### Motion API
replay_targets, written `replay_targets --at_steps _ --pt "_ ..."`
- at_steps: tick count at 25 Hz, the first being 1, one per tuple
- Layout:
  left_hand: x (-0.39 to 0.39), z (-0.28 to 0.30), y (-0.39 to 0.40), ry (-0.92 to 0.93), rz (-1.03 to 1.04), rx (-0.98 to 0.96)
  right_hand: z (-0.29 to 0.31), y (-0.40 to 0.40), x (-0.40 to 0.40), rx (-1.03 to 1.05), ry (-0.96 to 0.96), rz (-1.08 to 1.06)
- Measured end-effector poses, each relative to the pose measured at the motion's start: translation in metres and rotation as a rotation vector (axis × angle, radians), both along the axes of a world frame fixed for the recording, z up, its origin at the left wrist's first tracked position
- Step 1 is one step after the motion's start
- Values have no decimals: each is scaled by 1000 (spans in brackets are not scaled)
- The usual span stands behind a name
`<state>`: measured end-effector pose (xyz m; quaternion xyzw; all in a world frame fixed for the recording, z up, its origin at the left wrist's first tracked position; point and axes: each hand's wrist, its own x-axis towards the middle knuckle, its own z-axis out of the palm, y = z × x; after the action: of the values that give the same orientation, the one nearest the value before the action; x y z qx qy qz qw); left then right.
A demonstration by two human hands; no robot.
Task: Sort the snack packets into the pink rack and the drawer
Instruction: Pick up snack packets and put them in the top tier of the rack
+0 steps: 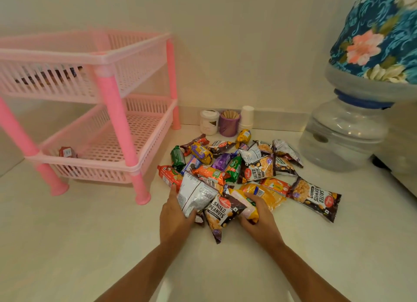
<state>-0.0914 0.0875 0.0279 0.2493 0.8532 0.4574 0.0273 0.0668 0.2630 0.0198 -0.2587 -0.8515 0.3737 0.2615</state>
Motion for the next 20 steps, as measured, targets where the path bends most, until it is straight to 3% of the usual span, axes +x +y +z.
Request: replay_targets --at_steps 3,9,20 --pt "3 10 0 28 16 44 2 -3 2 -107 69 -30" --pt "-1 46 21 5 148 101 24 -11 -6 -90 184 -101" --pt "-3 148 43 219 137 322 128 17 -51 -223 392 119"
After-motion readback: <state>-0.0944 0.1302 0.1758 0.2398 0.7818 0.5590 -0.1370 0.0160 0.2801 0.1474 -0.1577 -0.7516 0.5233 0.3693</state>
